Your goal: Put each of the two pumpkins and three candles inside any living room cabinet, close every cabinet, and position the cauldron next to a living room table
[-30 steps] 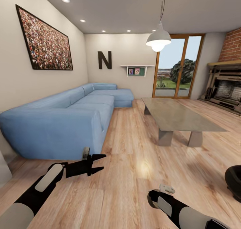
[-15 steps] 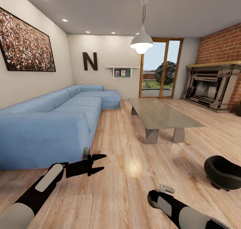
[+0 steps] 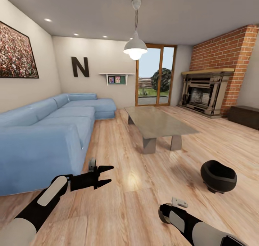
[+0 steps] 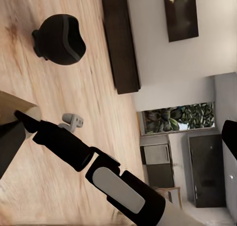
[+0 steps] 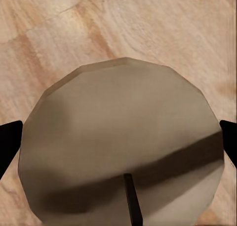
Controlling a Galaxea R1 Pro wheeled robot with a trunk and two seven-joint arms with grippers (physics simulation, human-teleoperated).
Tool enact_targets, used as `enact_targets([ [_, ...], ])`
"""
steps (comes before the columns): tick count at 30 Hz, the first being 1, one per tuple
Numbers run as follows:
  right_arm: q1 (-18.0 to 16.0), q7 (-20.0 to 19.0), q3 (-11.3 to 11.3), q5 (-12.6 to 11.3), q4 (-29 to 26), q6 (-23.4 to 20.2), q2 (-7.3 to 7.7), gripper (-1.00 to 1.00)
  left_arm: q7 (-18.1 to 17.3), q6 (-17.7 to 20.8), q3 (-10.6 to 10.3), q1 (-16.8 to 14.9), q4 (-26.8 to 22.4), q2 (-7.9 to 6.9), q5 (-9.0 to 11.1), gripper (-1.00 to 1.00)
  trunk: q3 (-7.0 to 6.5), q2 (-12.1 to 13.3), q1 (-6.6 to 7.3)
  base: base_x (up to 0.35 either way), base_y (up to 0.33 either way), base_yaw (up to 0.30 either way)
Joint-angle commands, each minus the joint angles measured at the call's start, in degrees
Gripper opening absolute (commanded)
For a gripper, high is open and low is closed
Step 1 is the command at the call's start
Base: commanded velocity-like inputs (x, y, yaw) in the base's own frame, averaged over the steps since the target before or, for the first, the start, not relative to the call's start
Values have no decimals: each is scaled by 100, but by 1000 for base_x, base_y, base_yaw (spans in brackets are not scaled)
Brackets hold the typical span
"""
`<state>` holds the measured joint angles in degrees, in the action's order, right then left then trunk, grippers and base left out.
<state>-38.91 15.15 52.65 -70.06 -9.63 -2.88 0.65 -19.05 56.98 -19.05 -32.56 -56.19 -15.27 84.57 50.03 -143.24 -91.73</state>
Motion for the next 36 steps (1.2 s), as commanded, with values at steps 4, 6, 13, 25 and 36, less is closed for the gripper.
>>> enact_targets([
  [4,-3,49,42,-15,-21,-29,0,-100,-55,-3,-12,-5,0,-13,-18,100,-13,-3,1,0,0,-269],
  [6,-3,49,43,-14,-21,-25,-2,-100,-55,-3,-12,-5,2,-14,-13,100,-22,-3,1,0,0,-269],
  [13,-2,50,36,-11,-21,-21,0,-100,-55,-3,-11,-5,2,-13,-35,100,-55,-3,1,0,0,-269],
  [25,-3,-98,48,-7,-21,-36,3,-100,-55,-3,-11,-5,2,-8,-63,100,-113,-3,1,0,0,-267],
  [36,-2,-188,22,-46,-21,-117,4,-100,-53,-3,-11,-5,3,-6,-72,100,-148,-3,1,0,0,-270],
])
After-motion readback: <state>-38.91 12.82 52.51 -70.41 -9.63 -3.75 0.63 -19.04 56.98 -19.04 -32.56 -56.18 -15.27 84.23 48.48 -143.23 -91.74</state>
